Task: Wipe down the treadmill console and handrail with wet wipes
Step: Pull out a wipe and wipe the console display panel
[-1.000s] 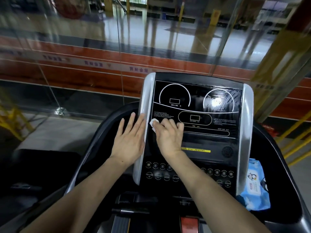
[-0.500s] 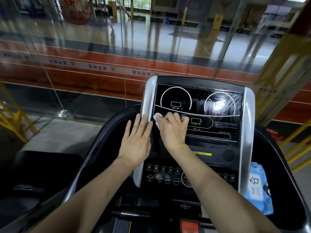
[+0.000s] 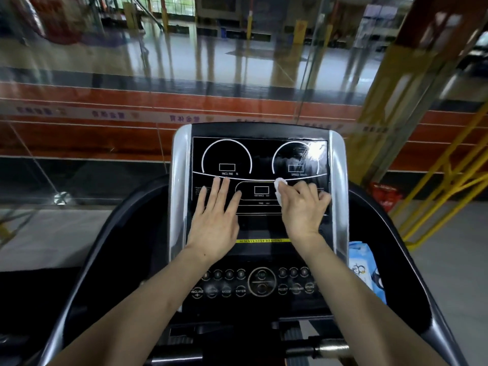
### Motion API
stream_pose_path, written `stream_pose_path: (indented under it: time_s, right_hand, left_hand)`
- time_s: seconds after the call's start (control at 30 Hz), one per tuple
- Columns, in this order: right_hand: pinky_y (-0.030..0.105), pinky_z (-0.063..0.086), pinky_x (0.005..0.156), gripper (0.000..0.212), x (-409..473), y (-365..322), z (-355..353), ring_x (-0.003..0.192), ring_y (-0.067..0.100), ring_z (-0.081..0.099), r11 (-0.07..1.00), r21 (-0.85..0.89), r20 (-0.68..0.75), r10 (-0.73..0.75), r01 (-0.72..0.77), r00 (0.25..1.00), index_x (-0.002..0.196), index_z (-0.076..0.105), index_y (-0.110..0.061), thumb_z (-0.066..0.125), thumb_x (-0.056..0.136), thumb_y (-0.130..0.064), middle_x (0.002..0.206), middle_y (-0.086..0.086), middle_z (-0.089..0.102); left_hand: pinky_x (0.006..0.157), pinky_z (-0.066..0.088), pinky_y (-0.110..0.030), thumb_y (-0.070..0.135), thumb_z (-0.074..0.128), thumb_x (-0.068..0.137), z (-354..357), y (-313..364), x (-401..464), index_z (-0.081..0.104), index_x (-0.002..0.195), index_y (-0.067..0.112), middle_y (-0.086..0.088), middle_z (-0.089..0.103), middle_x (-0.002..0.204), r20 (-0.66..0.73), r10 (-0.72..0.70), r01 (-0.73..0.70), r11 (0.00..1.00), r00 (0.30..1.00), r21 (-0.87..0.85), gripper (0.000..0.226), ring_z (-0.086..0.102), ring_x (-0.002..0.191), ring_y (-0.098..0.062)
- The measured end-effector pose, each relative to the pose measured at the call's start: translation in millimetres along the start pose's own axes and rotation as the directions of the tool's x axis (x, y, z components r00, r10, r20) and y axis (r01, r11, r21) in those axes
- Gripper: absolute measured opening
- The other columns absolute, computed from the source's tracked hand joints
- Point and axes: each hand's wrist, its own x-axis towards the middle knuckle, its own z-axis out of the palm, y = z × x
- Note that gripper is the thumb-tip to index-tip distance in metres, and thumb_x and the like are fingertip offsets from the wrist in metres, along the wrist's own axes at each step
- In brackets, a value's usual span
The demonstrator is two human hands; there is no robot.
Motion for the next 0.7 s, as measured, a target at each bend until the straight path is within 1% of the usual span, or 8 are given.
stream_pose_path:
  time_s: [0.07,0.13,0.17,0.23,0.33,0.47,0.6,0.7]
  right_hand:
    - [0.040,0.025,0.076,0.011,-4.6,27.0,-3.1,0.073,0.025,0.054,0.997,-0.065,0.018,0.035,-0.034,0.999,0.098,0.079,-0.034,0.070,0.096,-0.027,0.076,-0.003,0.057]
    - [0.039,0.026,0.076,0.013,-8.5,53.1,-4.9,0.074,0.024,0.054,0.988,-0.130,0.012,0.089,-0.087,0.996,0.098,0.078,-0.033,0.077,0.092,-0.021,0.076,-0.004,0.056]
    - [0.038,0.025,0.075,0.013,-9.2,62.9,-6.7,0.073,0.024,0.053,0.982,-0.156,-0.007,0.108,-0.108,0.994,0.096,0.078,-0.032,0.077,0.091,-0.020,0.075,-0.003,0.055]
    - [0.037,0.023,0.073,0.010,-11.3,74.5,-10.9,0.070,0.024,0.051,0.968,-0.210,-0.041,0.130,-0.136,0.991,0.089,0.078,-0.030,0.072,0.094,-0.023,0.070,-0.002,0.053]
    - [0.036,0.021,0.071,0.021,-22.3,79.5,-17.2,0.068,0.025,0.049,0.958,-0.235,-0.064,0.153,-0.164,0.986,0.085,0.076,-0.028,0.061,0.100,-0.029,0.067,-0.002,0.051]
    - [0.036,0.015,0.072,0.016,-30.8,79.1,-21.0,0.070,0.025,0.047,0.954,-0.240,0.003,0.187,-0.181,0.982,0.087,0.075,-0.027,0.063,0.096,-0.022,0.068,-0.002,0.048]
    - [0.038,0.019,0.071,0.014,-25.9,79.2,-22.2,0.070,0.025,0.046,0.950,-0.247,0.059,0.211,-0.190,0.976,0.086,0.074,-0.026,0.077,0.087,-0.012,0.067,-0.003,0.049]
    - [0.041,0.028,0.071,0.012,-14.7,76.3,-24.0,0.069,0.028,0.049,0.954,-0.229,0.035,0.207,-0.194,0.978,0.085,0.075,-0.025,0.072,0.089,-0.015,0.067,-0.001,0.053]
  left_hand:
    - [0.129,0.009,-0.059,0.032,0.046,0.102,1.2,11.1,7.7,0.030,0.161,0.015,-0.020,0.007,0.173,-0.016,0.030,-0.030,1.000,0.999,-0.009,0.063,-0.007,0.161,-0.035]
    - [0.129,0.009,-0.058,0.031,0.048,0.102,1.6,20.1,14.0,0.029,0.161,0.015,-0.020,0.008,0.173,-0.021,0.051,-0.051,0.999,0.998,-0.015,0.064,-0.006,0.161,-0.035]
    - [0.129,0.009,-0.058,0.031,0.047,0.102,1.9,24.1,16.7,0.029,0.161,0.015,-0.020,0.007,0.173,-0.021,0.060,-0.060,0.998,0.998,-0.018,0.064,-0.007,0.161,-0.035]
    - [0.129,0.009,-0.057,0.031,0.046,0.102,2.8,31.3,20.9,0.030,0.161,0.015,-0.019,0.008,0.173,-0.025,0.077,-0.077,0.997,0.997,-0.021,0.063,-0.007,0.161,-0.034]
    - [0.129,0.009,-0.057,0.032,0.044,0.103,4.0,42.1,23.5,0.029,0.161,0.015,-0.019,0.008,0.173,-0.022,0.096,-0.096,0.995,0.995,-0.033,0.062,-0.008,0.161,-0.034]
    - [0.129,0.009,-0.057,0.031,0.042,0.103,5.5,50.5,21.7,0.031,0.161,0.015,-0.018,0.006,0.174,-0.026,0.132,-0.133,0.990,0.991,-0.051,0.061,-0.009,0.161,-0.034]
    - [0.129,0.009,-0.057,0.031,0.042,0.102,5.3,53.6,25.7,0.033,0.160,0.015,-0.018,0.007,0.174,-0.028,0.133,-0.134,0.990,0.991,-0.048,0.060,-0.008,0.161,-0.033]
    - [0.129,0.010,-0.057,0.032,0.044,0.102,3.2,55.2,31.8,0.033,0.160,0.016,-0.019,0.008,0.173,-0.030,0.135,-0.136,0.989,0.990,-0.050,0.061,-0.007,0.161,-0.033]
